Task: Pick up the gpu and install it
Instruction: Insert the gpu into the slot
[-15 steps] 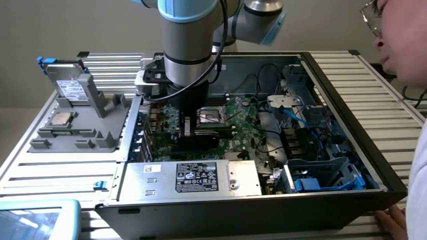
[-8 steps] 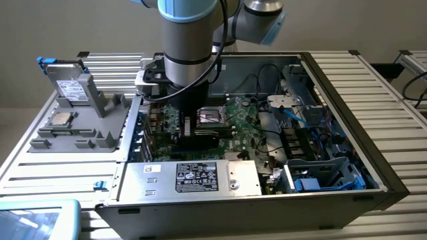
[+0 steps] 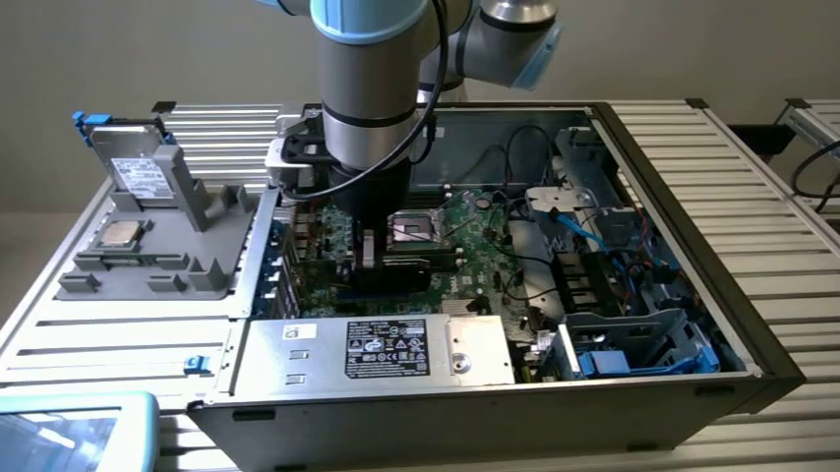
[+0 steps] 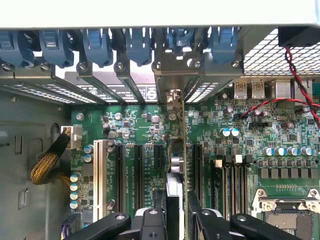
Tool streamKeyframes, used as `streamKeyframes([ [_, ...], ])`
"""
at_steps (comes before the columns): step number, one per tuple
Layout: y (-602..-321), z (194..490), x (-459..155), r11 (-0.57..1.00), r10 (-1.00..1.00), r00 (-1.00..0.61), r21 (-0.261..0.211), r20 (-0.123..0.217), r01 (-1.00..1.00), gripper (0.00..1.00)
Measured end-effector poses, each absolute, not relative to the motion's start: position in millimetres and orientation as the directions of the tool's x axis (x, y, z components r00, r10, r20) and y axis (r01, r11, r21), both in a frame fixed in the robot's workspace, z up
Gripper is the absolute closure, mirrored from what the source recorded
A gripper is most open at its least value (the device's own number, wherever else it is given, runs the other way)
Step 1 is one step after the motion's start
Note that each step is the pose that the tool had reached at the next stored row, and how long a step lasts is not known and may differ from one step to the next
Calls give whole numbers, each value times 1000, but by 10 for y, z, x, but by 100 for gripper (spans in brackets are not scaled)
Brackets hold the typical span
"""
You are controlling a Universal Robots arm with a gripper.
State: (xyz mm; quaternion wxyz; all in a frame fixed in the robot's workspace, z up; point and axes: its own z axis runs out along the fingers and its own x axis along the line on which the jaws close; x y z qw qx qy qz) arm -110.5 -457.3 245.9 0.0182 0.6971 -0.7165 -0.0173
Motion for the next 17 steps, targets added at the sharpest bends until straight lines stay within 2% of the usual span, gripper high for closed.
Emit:
streamKeyframes([
  [17, -4526, 2458, -1105, 28, -1000, -27, 50, 5, -998, 73],
])
